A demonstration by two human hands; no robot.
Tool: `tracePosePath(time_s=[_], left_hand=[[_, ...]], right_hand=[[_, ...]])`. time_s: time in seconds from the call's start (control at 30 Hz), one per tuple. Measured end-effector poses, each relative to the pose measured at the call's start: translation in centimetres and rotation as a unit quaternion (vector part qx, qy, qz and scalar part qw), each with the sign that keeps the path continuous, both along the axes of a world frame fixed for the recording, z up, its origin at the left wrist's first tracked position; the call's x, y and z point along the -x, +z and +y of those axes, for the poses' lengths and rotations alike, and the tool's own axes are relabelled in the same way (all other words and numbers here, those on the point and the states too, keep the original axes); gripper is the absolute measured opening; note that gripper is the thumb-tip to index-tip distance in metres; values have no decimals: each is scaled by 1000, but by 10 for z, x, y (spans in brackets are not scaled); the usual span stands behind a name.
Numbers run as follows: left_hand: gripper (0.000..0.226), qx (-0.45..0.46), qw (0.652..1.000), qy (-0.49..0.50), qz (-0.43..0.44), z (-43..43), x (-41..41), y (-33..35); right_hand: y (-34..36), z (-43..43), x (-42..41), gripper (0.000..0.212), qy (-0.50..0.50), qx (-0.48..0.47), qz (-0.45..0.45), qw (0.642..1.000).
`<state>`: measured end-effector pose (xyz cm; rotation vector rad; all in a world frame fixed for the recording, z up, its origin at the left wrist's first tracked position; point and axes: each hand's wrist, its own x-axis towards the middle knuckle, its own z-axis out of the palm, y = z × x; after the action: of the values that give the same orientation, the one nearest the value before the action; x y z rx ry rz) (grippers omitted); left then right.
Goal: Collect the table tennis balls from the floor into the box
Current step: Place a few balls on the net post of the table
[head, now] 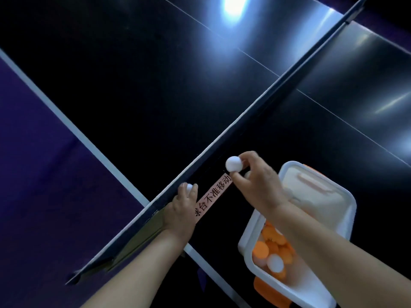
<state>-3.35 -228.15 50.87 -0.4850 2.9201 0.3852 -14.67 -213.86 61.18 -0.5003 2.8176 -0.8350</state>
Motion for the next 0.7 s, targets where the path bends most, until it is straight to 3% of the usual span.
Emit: tracePosePath(time_s=[0.1, 0.2, 0.3, 0.37, 0.5, 0.63, 0.7], left_hand=[[71, 20, 999, -22, 22, 0, -3, -10], [60, -3, 998, -49, -24, 10, -10, 3], [42, -97, 995, -20, -30, 25, -10, 20], [39, -196, 980, -5, 23, 37, -7, 39], [60, -269, 948, -67, 160, 72, 6, 84], [72, -310, 924, -153, 166, 113, 16, 115], [82, -334, 919, -142, 154, 128, 16, 121]], right_hand=[[15, 35, -12, 27, -82, 60, 29, 994], [20, 70, -31, 29, -137, 96, 41, 985], [23, 106, -52, 26, -201, 130, 39, 970], [28, 127, -68, 23, -236, 163, 36, 957], [33, 160, -93, 31, -262, 196, 61, 943], [24, 178, -106, 48, -228, 154, 66, 959], [23, 186, -109, 49, -236, 173, 71, 954]])
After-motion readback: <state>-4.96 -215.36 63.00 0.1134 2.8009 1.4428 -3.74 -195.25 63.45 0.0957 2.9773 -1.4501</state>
